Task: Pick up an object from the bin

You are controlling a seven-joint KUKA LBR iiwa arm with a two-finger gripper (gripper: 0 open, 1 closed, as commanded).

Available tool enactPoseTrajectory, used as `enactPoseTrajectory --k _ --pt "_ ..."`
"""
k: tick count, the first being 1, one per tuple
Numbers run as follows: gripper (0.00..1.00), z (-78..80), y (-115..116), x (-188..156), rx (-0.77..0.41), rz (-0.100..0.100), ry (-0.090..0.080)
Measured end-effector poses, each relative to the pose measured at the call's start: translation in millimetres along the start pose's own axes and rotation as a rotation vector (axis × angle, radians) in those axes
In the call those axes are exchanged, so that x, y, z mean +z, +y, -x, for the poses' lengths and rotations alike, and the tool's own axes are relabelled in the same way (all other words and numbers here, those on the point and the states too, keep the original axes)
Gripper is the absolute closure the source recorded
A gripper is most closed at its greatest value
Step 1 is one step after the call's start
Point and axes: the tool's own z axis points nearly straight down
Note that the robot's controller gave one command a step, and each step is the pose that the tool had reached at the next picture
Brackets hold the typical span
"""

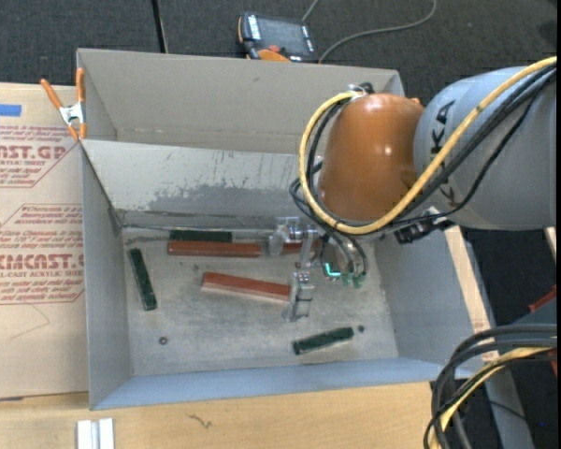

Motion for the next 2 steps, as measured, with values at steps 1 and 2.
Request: enactPoseTrajectory --k 1,2 --pt "0.00 -13.7 -49.6 114.4 -0.044 -0.001 -0.005" --pt "1.00 -14.0 -48.4 110.5 -0.046 0.000 0.000"
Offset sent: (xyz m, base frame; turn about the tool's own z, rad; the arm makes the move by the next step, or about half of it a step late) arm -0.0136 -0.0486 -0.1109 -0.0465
